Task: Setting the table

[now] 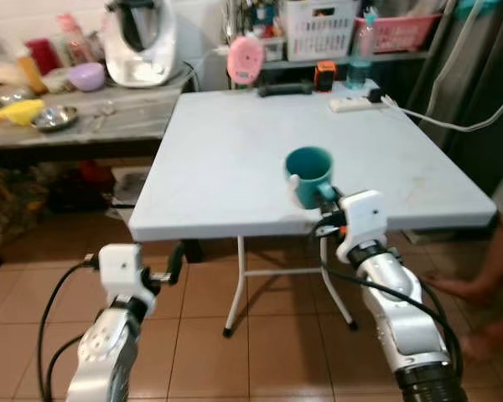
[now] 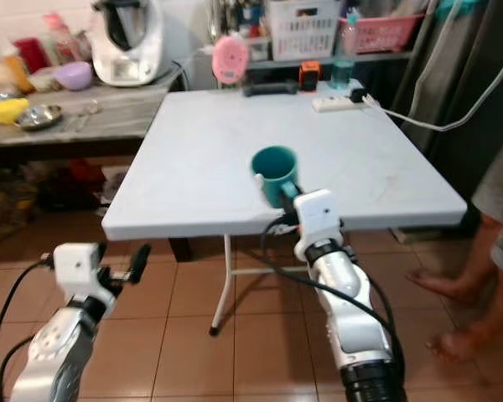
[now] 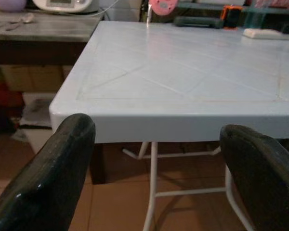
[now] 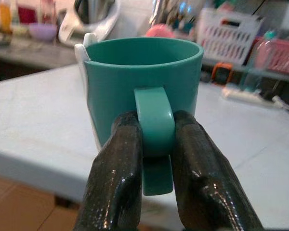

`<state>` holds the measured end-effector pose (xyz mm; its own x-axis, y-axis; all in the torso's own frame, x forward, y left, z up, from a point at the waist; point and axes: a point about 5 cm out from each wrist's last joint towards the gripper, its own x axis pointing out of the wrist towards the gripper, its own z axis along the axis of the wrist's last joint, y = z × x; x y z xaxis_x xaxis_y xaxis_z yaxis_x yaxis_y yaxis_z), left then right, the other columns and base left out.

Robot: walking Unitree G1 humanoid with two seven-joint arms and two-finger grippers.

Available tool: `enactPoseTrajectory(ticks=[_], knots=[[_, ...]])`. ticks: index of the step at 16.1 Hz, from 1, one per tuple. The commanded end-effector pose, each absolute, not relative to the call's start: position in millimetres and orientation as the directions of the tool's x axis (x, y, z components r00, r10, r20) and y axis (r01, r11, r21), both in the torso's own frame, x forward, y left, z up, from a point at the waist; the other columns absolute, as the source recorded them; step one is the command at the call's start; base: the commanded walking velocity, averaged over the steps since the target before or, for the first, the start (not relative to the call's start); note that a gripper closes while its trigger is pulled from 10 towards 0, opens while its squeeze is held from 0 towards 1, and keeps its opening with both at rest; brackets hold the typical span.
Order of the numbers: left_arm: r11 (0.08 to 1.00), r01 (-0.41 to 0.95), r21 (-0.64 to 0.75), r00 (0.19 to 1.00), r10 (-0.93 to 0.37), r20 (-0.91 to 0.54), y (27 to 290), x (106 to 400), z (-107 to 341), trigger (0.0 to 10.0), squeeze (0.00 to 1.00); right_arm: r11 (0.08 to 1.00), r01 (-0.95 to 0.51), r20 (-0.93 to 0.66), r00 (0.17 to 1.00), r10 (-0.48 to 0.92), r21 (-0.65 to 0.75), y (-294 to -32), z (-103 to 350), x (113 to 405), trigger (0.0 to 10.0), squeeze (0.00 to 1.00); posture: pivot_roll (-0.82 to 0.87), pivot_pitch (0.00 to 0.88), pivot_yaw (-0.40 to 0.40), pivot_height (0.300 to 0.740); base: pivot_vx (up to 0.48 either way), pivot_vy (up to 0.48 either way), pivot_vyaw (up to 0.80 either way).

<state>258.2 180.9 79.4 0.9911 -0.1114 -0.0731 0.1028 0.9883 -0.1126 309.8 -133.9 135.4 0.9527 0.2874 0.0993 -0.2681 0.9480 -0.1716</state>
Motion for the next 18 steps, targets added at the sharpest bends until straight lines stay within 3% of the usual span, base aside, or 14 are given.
enactPoseTrajectory(ticks=[1,18], knots=[[0.992,0.085,-0.089,0.992,-0.092,-0.085,189,256,78,10.0,0.00,0.937,-0.302,0.143,0.934,0.328,-0.175,-120,146,312,10.0,0.00,-0.12,0.000,0.066,0.740,0.000,0.480,0.00],[0.991,0.099,-0.091,0.991,-0.106,-0.079,179,259,78,10.0,0.00,0.937,-0.294,0.154,0.934,0.323,-0.188,-120,147,315,10.0,0.00,-0.12,0.000,0.069,0.740,0.000,0.474,0.00]])
